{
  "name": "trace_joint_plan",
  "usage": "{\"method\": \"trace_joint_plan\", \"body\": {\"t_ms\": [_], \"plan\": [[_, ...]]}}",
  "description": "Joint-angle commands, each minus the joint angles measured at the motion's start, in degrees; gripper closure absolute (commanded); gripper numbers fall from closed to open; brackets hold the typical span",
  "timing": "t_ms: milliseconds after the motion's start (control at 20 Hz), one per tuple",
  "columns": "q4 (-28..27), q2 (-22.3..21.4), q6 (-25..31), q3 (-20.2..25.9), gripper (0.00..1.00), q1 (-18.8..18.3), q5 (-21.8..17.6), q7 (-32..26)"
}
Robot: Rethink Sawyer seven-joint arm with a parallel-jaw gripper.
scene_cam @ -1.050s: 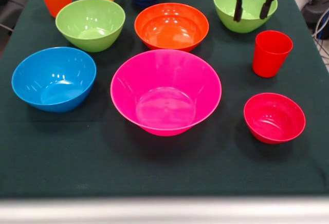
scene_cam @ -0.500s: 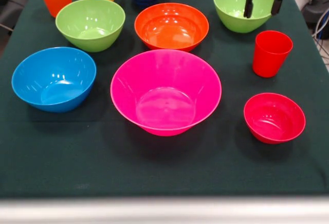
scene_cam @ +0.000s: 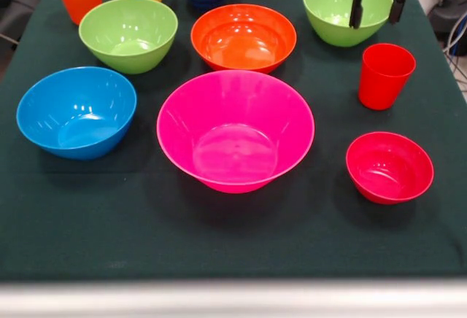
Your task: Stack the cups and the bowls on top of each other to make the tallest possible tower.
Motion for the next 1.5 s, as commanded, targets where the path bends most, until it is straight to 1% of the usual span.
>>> {"method": "trace_joint_plan", "body": {"t_ms": [50,150,300,400,650,850,1000,1350,1500], "plan": [[-2.71,5.06,-5.86,5.36,0.0,-0.62,-0.47,6.39],[-3.9,5.87,-6.55,5.21,0.0,-0.81,-0.76,6.07],[-5.74,6.39,-5.4,4.78,0.0,-0.81,-1.07,5.46],[-5.47,6.08,-5.75,4.57,0.0,-0.48,-1.0,5.91],[-7.03,7.46,-6.79,4.52,0.0,0.35,-0.71,6.69],[-7.54,8.17,-7.37,4.55,0.0,0.52,-0.58,7.02],[-6.13,9.16,-10.9,5.17,0.0,0.27,-0.99,7.16],[-6.6,11.08,-12.51,4.81,0.0,0.94,-1.41,7.0],[-6.58,12.54,-12.43,3.66,0.0,1.79,-1.69,7.34]]}}
